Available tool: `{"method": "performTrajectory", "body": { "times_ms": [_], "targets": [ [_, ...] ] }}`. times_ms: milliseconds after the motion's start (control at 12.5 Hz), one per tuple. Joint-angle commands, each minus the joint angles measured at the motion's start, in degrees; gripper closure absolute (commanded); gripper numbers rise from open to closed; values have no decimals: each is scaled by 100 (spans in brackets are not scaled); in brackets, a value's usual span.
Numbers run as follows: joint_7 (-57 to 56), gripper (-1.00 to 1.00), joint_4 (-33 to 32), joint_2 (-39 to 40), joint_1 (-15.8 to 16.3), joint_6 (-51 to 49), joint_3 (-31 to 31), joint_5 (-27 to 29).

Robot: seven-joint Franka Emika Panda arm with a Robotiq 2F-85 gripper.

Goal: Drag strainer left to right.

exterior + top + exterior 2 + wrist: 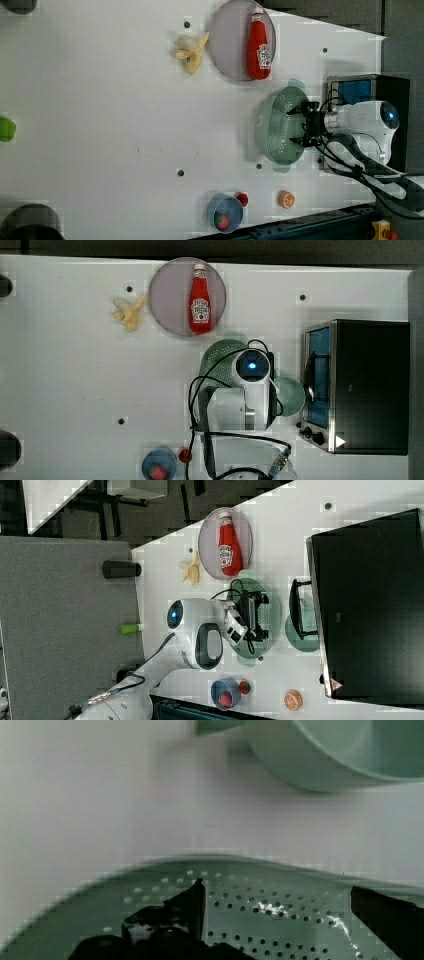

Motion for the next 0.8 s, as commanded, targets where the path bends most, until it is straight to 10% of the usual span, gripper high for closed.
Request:
{"method": "performTrajectory", "body": {
  "times_ms": [80, 800],
  "targets": [
    [-391, -100, 79, -172, -18, 36, 30, -45],
    [-2976, -100, 528, -2615, -6, -2502, 720, 857]
  ]
}}
